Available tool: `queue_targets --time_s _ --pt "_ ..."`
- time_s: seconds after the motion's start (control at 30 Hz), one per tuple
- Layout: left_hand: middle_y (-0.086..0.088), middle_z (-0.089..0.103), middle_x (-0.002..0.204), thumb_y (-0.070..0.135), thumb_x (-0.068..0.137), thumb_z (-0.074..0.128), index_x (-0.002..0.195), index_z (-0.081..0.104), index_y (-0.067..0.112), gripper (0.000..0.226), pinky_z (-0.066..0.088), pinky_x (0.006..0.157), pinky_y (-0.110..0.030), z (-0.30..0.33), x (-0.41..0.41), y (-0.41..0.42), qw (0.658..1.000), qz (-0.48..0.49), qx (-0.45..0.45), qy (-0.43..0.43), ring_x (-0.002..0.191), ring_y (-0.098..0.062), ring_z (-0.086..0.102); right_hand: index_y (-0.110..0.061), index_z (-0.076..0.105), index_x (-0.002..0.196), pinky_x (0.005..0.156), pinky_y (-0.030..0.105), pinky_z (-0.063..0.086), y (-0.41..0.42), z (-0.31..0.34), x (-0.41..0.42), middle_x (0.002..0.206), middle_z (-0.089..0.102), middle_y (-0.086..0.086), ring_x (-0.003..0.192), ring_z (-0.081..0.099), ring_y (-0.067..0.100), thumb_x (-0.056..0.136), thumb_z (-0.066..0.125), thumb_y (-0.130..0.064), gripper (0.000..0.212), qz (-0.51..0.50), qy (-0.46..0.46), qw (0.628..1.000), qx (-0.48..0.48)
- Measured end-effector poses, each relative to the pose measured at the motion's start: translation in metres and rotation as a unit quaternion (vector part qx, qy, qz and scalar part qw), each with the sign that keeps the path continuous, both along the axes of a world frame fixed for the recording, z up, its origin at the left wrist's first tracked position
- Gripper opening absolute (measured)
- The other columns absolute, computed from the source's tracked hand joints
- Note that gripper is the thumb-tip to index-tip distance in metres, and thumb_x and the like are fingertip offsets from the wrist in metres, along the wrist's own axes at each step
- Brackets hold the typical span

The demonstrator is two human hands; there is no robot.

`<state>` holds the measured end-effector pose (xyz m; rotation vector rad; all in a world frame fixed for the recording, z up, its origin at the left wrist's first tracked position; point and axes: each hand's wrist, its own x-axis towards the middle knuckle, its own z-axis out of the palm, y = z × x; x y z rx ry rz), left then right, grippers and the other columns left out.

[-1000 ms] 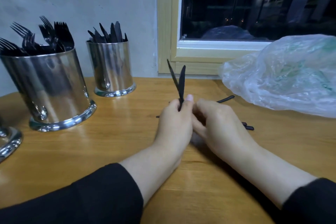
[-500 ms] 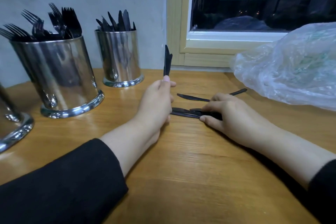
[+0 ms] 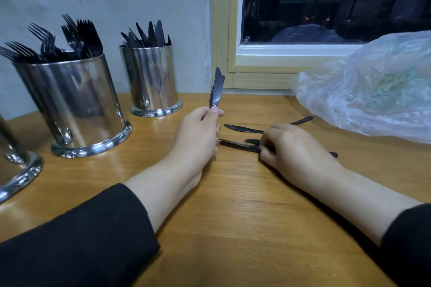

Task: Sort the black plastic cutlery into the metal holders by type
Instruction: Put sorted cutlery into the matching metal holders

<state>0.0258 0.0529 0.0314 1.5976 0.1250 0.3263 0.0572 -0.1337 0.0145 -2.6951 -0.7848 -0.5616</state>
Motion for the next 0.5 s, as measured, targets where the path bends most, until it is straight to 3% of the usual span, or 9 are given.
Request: queue_targets --time_s 0.1,0.2,0.3,0.5 --pt "0.004 0.045 0.069 0.032 0.11 0.045 0.106 0.067 0.018 0.027 0.035 0.048 -0.024 -0.001 0.002 0.001 1.0 -0.001 -0.008 -0.007 0.054 -0.01 0.041 -0.014 0.062 0.081 0.066 0.029 0.042 0.0 0.002 0.004 0.08 0.057 -0.002 0.076 0.053 0.02 0.09 0.062 -0.021 0.011 -0.017 0.001 0.999 0.044" --pt "0.003 0.046 0.07 0.034 0.109 0.045 0.104 0.067 0.018 0.028 0.036 0.048 -0.025 -0.004 0.003 0.002 1.0 -0.003 -0.019 -0.002 0.055 -0.011 0.041 -0.02 0.061 0.082 0.06 0.014 0.039 -0.003 0.008 0.001 0.074 0.06 -0.006 0.067 0.053 0.008 0.093 0.061 -0.022 0.012 -0.04 0.061 0.979 0.192" --pt "0.001 0.047 0.07 0.031 0.11 0.043 0.105 0.066 0.016 0.027 0.035 0.049 -0.027 -0.007 0.005 0.0 0.999 -0.015 -0.048 0.005 0.055 -0.012 0.039 -0.023 0.063 0.081 0.053 0.012 0.038 -0.001 0.012 -0.005 0.07 0.066 -0.005 0.058 0.052 0.003 0.097 0.058 -0.023 0.017 -0.026 0.125 0.939 0.318" --pt "0.003 0.042 0.07 0.031 0.111 0.04 0.109 0.064 0.015 0.028 0.031 0.049 -0.026 -0.01 0.002 -0.014 0.996 -0.036 -0.082 -0.006 0.053 -0.009 0.035 -0.016 0.062 0.085 0.054 0.013 0.042 0.016 0.014 -0.016 0.07 0.072 -0.005 0.056 0.057 0.008 0.1 0.056 -0.017 0.016 0.026 0.154 0.896 0.416"
